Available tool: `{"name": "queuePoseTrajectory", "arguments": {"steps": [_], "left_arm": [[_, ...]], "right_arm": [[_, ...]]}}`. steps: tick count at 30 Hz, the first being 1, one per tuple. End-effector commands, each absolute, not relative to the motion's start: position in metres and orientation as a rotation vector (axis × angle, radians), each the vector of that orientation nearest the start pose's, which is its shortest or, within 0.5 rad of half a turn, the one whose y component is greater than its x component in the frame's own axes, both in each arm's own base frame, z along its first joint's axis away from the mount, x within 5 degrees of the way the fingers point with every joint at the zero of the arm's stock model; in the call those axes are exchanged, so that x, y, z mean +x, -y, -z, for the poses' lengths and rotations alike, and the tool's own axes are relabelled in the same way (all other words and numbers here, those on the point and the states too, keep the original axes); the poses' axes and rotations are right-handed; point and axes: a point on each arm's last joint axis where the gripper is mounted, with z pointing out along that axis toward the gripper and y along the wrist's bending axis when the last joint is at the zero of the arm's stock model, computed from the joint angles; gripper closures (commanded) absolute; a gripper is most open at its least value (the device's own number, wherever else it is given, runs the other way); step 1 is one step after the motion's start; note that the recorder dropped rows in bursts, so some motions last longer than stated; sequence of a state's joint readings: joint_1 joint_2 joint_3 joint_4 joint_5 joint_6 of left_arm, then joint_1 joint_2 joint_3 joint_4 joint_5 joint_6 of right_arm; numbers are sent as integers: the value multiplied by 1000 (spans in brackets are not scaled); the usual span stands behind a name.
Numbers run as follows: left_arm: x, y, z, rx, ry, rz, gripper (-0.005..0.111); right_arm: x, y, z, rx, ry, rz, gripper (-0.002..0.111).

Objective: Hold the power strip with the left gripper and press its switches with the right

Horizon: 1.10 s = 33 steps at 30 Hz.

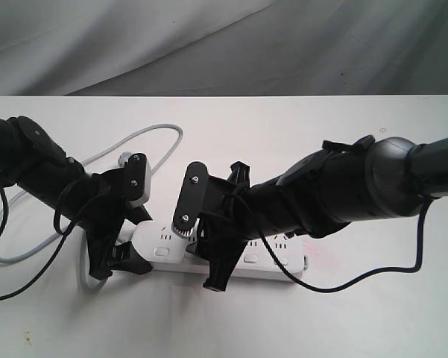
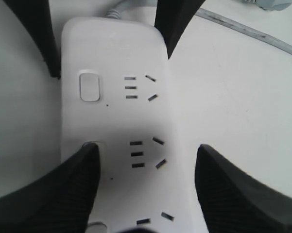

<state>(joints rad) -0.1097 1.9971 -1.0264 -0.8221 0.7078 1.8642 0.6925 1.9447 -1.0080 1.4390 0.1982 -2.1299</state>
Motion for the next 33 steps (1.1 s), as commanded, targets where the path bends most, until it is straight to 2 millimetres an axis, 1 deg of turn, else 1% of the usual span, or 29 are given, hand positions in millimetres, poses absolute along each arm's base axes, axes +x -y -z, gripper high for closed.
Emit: {"name": "queuePoseTrajectory", "arguments": {"steps": [1, 4, 10, 17, 22, 26, 31, 33], "left_arm": [[335, 83, -108, 1656, -2136, 491, 51], [335, 83, -108, 1656, -2136, 491, 51], [335, 83, -108, 1656, -2136, 491, 51], [335, 83, -108, 1656, -2136, 491, 51], [335, 83, -108, 1656, -2136, 491, 51], [335, 83, -108, 1656, -2136, 491, 51], [335, 83, -108, 1656, -2136, 491, 51], [335, 83, -108, 1656, -2136, 491, 51]], "right_arm": [[279, -254, -127, -1636, -1818, -253, 54], [278, -255, -126, -1638, -1820, -255, 54], [278, -255, -115, -1660, -1842, -267, 54], [278, -255, -113, -1663, -1845, -271, 54], [277, -255, -101, -1681, -1872, -275, 54], [277, -254, -95, -1690, -1885, -279, 54], [277, -254, -97, -1687, -1881, -276, 54], [278, -254, -102, -1676, -1872, -262, 54]]}}
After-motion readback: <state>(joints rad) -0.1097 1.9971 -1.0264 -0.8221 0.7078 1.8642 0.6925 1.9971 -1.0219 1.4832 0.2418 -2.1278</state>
